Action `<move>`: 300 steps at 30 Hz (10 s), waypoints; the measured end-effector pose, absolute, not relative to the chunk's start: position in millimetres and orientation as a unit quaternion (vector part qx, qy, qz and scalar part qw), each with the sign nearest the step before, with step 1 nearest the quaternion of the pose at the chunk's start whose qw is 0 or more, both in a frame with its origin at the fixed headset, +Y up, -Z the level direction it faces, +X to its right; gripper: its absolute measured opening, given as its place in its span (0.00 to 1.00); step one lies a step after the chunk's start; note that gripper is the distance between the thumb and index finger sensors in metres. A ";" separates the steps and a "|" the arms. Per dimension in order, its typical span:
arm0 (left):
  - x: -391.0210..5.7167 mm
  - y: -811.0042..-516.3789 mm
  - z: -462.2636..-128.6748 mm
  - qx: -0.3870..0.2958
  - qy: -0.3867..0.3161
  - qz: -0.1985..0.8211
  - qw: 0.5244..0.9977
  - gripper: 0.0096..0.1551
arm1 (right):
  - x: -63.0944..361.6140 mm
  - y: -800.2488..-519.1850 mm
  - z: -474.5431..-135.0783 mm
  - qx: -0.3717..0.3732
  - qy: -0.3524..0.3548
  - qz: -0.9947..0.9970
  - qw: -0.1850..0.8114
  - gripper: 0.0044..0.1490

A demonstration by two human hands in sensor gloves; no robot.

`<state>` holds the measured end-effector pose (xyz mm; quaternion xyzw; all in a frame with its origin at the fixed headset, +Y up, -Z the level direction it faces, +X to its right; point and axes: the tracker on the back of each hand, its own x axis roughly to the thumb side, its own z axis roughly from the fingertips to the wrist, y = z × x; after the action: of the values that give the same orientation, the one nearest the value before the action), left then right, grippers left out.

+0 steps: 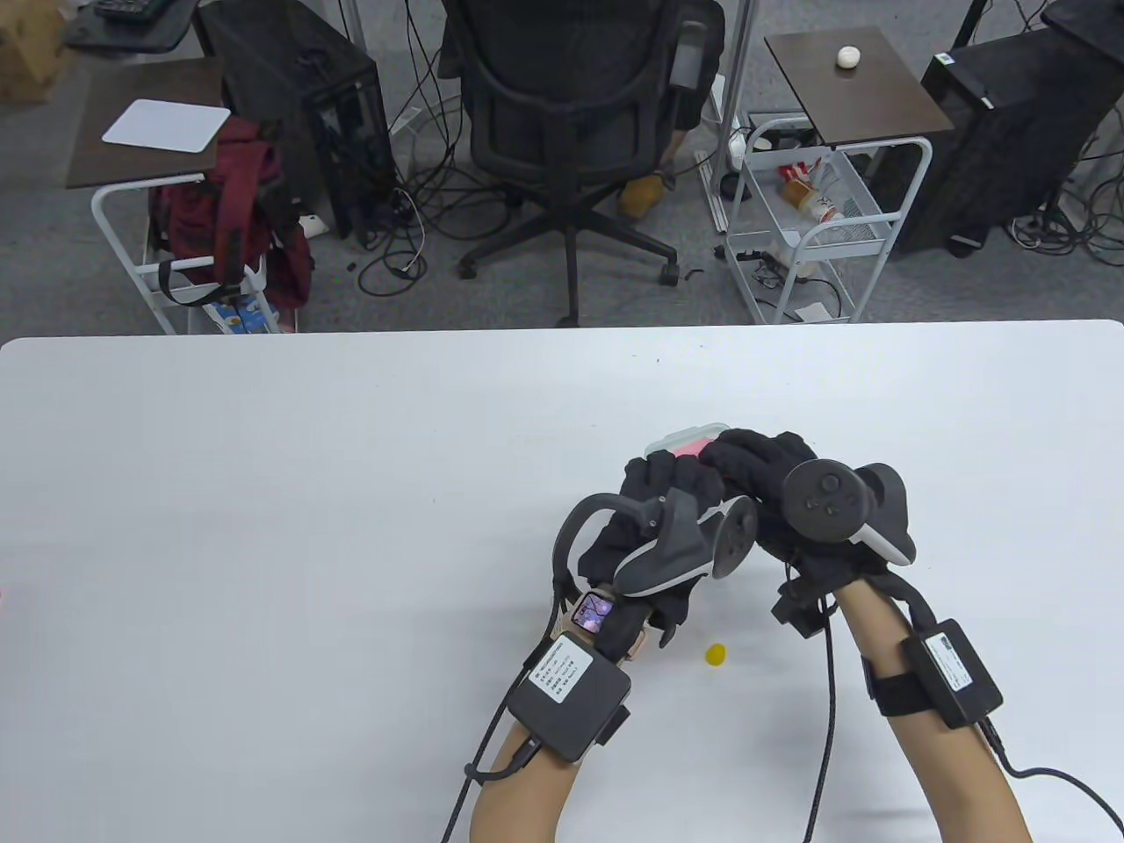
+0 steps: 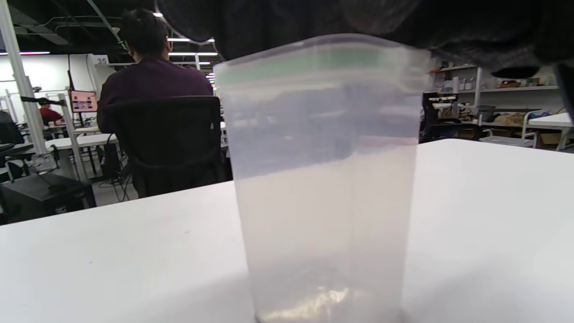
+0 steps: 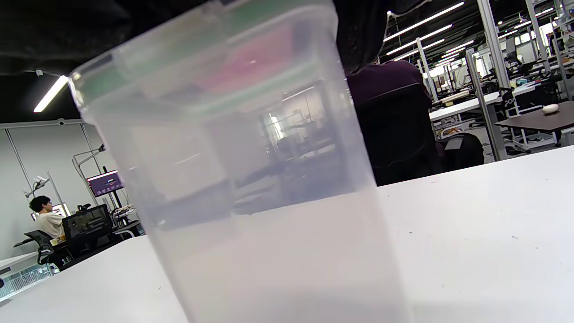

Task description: Squeeze liquid glue on card and attach to container

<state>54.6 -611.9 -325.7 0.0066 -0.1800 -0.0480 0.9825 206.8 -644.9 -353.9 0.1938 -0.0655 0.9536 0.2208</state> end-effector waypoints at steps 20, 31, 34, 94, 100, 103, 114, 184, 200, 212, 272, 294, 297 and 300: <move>54.0 -613.5 -314.1 0.032 -0.199 -0.065 0.977 0.30 | 203.7 -645.7 -350.3 0.190 -0.077 0.957 0.204 0.29; 48.8 -611.7 -335.9 0.006 -0.162 -0.037 0.986 0.26 | 204.6 -647.1 -350.1 0.196 -0.088 0.953 0.213 0.30; 46.8 -612.8 -335.6 0.007 -0.168 -0.021 0.986 0.26 | 203.9 -647.2 -349.4 0.194 -0.090 0.955 0.207 0.29; 49.3 -606.8 -330.2 -0.003 -0.191 -0.040 0.981 0.26 | 198.3 -649.7 -342.8 0.187 -0.106 0.956 0.202 0.29; 48.7 -606.1 -318.1 0.005 -0.218 -0.044 0.975 0.29 | 198.5 -650.2 -342.8 0.188 -0.103 0.955 0.207 0.29; 48.8 -607.1 -313.3 0.018 -0.220 -0.070 0.973 0.29 | 198.0 -650.3 -341.9 0.189 -0.103 0.954 0.209 0.29; 53.5 -606.8 -327.5 0.004 -0.178 -0.060 0.982 0.26 | 199.9 -652.0 -342.0 0.194 -0.109 0.950 0.219 0.30; 43.5 -606.2 -336.0 0.009 -0.144 -0.045 0.989 0.27 | 197.3 -657.1 -337.7 0.193 -0.129 0.945 0.231 0.30; 43.4 -607.6 -323.2 0.019 -0.179 -0.046 0.983 0.27 | 197.5 -657.2 -337.7 0.189 -0.123 0.947 0.231 0.29; 41.1 -605.3 -327.5 0.022 -0.190 -0.035 0.981 0.27 | 196.2 -656.7 -337.6 0.185 -0.122 0.950 0.221 0.29; 30.0 -603.3 -304.6 0.028 -0.253 -0.018 0.967 0.26 | 193.8 -658.7 -336.8 0.159 -0.109 0.955 0.227 0.29; -51.3 -677.6 -205.2 0.025 -0.301 0.236 0.924 0.27 | 221.6 -646.5 -310.6 0.128 -0.190 0.927 0.297 0.32; -58.9 -689.1 -203.3 0.008 -0.294 0.263 0.919 0.27 | 229.6 -645.0 -285.6 0.128 -0.230 0.908 0.326 0.29; -64.9 -700.6 -204.0 0.006 -0.281 0.299 0.912 0.27 | 229.6 -656.1 -257.8 0.132 -0.239 0.895 0.352 0.26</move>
<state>-64.9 -700.6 -204.0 0.0059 -0.2812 0.2989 0.9119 229.6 -656.1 -257.8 0.1316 -0.2387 0.8955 0.3519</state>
